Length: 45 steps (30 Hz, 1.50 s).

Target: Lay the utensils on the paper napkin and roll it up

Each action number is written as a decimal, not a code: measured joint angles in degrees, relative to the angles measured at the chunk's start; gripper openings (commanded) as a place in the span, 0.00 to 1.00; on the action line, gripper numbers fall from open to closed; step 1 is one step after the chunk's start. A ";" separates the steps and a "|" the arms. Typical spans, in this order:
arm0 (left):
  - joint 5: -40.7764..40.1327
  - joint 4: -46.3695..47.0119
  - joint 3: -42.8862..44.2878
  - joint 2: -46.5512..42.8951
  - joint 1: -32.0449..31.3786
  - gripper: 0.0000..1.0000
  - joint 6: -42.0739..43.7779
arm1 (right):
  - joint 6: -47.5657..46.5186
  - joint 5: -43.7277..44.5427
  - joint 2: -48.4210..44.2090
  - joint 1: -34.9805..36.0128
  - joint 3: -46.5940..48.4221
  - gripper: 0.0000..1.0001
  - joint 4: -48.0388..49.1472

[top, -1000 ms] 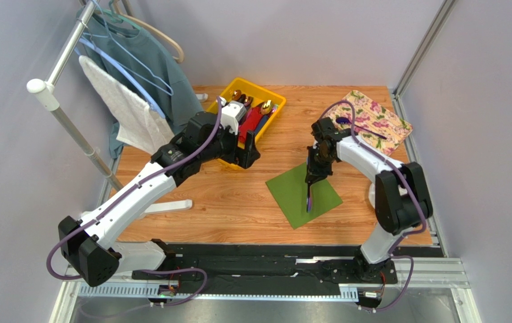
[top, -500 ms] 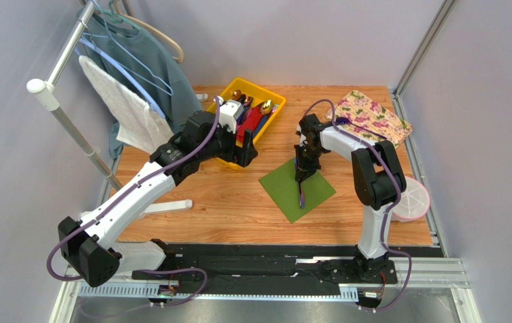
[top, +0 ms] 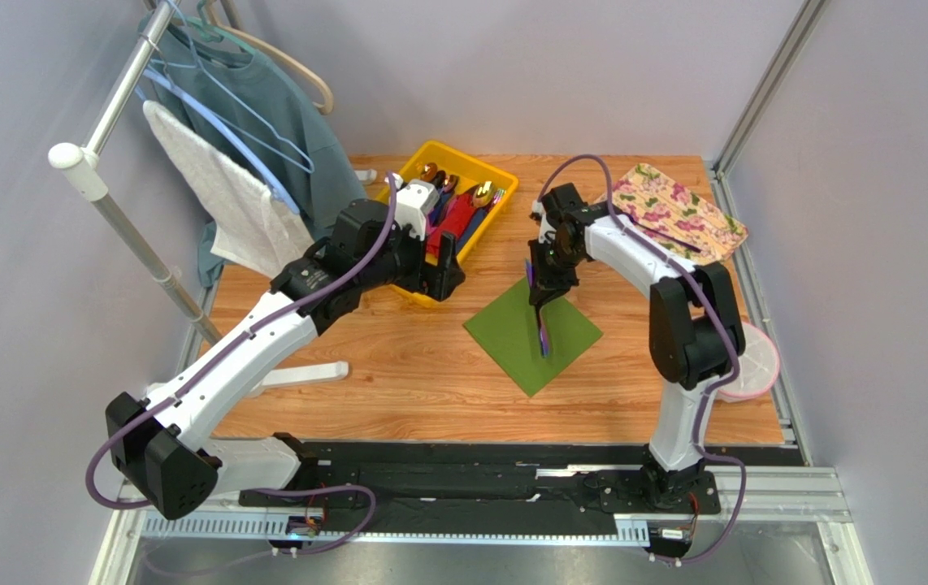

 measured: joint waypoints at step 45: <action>0.44 0.59 0.35 2.67 1.90 0.99 -0.11 | 8.70 6.91 6.47 0.02 4.96 0.01 -0.92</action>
